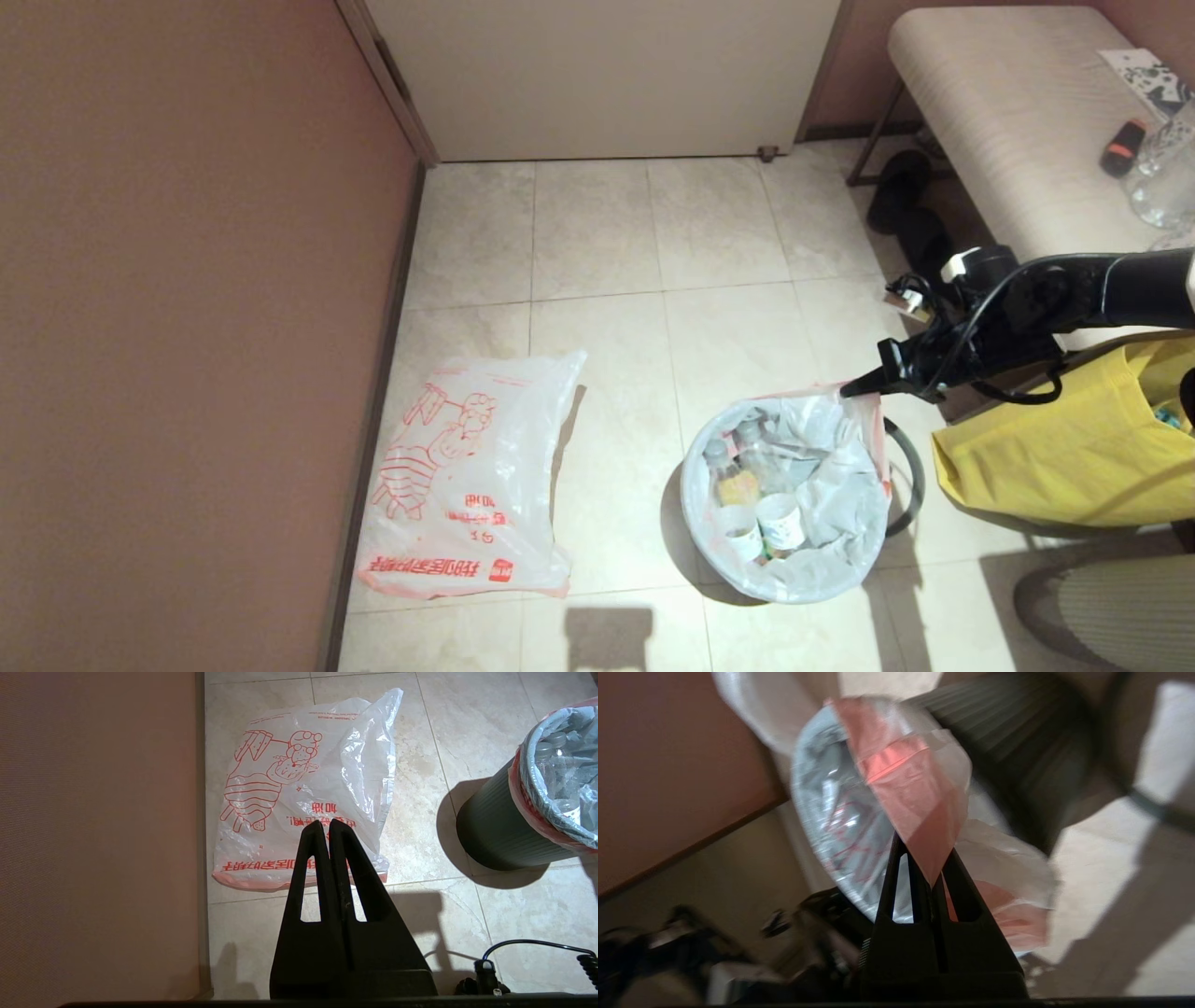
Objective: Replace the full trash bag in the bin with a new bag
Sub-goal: Place the trash bag on the floor
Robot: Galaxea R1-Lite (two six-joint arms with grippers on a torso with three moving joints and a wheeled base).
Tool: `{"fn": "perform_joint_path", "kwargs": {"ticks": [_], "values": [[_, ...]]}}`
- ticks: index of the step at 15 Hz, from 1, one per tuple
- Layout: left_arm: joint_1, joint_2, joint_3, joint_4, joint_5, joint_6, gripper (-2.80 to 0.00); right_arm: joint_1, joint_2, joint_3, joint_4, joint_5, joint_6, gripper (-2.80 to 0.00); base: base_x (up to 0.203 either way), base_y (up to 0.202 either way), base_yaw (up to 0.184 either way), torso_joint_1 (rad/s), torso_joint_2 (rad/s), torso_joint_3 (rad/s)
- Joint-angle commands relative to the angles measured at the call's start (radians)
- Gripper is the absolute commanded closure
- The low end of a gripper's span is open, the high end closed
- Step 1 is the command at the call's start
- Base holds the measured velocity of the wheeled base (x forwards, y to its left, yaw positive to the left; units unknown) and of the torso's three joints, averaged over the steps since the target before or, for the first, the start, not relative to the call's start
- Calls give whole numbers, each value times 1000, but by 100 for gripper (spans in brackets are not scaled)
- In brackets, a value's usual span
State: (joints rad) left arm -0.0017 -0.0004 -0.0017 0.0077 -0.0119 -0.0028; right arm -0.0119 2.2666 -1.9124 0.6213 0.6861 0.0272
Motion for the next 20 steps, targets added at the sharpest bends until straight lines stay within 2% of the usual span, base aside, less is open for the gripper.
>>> {"fn": "perform_joint_path", "kwargs": {"ticks": [1, 3, 6, 11, 12, 13, 14, 16, 20], "values": [[0, 0, 0, 0, 0, 0, 0, 0, -15, -16, 81, 114, 26, 0, 0, 0, 0, 0, 0, 0], [0, 0, 0, 0, 0, 0, 0, 1, 2, -20, 203, 214, 36, 0, 0, 0, 0, 0, 0, 0], [0, 0, 0, 0, 0, 0, 0, 5, 25, -22, 336, 427, 37, 0, 0, 0, 0, 0, 0, 0], [0, 0, 0, 0, 0, 0, 0, 21, 22, -13, 409, 591, 26, 0, 0, 0, 0, 0, 0, 0], [0, 0, 0, 0, 0, 0, 0, 21, -2, -3, 431, 661, 11, 0, 0, 0, 0, 0, 0, 0], [0, 0, 0, 0, 0, 0, 0, 18, -23, 16, 449, 766, -29, 0, 0, 0, 0, 0, 0, 0], [0, 0, 0, 0, 0, 0, 0, 7, -29, 26, 465, 837, -92, 0, 0, 0, 0, 0, 0, 0], [0, 0, 0, 0, 0, 0, 0, -9, -48, 30, 475, 882, -99, 0, 0, 0, 0, 0, 0, 0], [0, 0, 0, 0, 0, 0, 0, 8, -149, 14, 515, 884, -99, 0, 0, 0, 0, 0, 0, 0]]}}
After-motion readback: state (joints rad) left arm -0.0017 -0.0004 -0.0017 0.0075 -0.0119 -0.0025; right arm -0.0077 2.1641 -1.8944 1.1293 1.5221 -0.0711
